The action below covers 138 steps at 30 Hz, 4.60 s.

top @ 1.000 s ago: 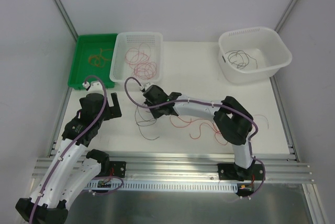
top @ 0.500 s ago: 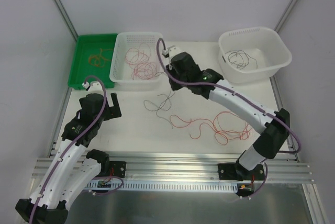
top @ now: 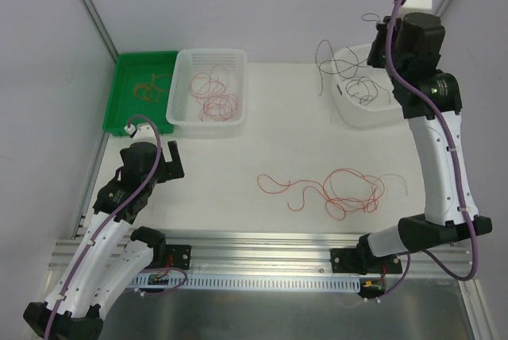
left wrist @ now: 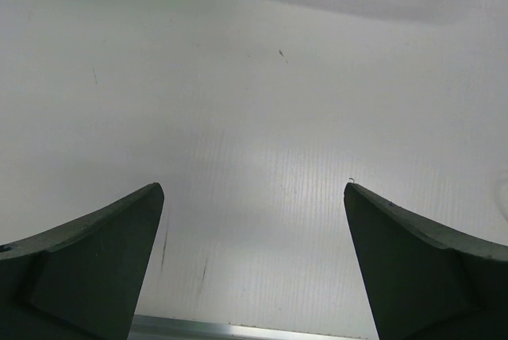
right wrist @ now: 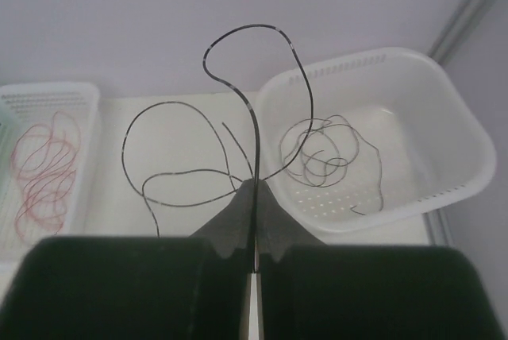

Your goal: Untangle the cables

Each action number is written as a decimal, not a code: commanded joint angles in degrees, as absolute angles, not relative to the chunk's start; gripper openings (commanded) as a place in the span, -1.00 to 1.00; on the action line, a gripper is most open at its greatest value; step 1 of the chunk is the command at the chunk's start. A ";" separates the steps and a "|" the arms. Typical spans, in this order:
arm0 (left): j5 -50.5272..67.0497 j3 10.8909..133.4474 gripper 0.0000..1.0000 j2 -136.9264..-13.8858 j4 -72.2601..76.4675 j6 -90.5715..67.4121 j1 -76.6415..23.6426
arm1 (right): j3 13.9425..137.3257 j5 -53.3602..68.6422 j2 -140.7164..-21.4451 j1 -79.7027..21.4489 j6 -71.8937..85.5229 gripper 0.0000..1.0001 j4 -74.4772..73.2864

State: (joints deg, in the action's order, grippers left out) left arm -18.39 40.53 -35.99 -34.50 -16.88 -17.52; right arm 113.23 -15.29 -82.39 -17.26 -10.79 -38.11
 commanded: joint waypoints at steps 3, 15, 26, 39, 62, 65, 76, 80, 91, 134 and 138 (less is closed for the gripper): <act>-17.49 40.34 0.98 -35.95 -32.70 -15.64 -16.96 | 115.57 -10.83 -88.67 -5.21 -10.64 -0.99 -33.23; -16.61 40.25 0.98 -36.91 -32.34 -15.29 -16.96 | 125.60 -7.55 -113.19 6.06 -8.79 -0.85 -24.79; -14.15 40.52 0.98 -37.97 -32.17 -14.68 -16.87 | 109.99 -3.78 -101.99 6.33 -3.18 0.63 -24.78; -6.77 40.61 0.98 -40.43 -31.73 -13.62 -16.87 | 67.39 -0.80 -68.42 0.35 6.93 0.84 -35.59; -5.45 40.52 0.98 -41.04 -31.64 -13.27 -16.87 | 22.76 -1.23 -50.62 0.09 24.61 0.33 -25.85; -5.54 40.61 0.98 -41.04 -31.55 -13.36 -16.87 | 23.38 -1.41 -54.22 -2.80 24.26 0.11 -23.47; -5.19 40.61 0.98 -41.13 -31.55 -13.18 -16.87 | 33.12 -7.64 -71.09 -32.64 27.60 -0.97 -17.14; -5.19 40.52 0.98 -40.96 -31.55 -13.18 -16.87 | 45.39 -8.96 -80.84 -45.85 26.20 -0.99 -17.14; -4.75 40.43 0.98 -40.26 -31.38 -13.18 -16.87 | 69.87 -6.06 -97.57 -64.60 16.70 -0.65 -23.73; -0.43 38.67 0.31 -80.50 -11.16 -34.72 -43.41 | 56.78 -9.76 -88.33 -58.62 15.12 -0.35 -25.58; -1.84 38.67 0.07 -82.61 -10.81 -34.54 -43.68 | 56.25 -9.76 -88.07 -58.62 15.47 -0.47 -25.58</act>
State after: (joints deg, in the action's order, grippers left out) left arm 0.45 38.94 -80.79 -11.77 -33.95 -43.16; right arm 56.73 -10.22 -88.09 -58.74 14.55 -26.50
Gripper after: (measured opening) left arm 0.566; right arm 0.280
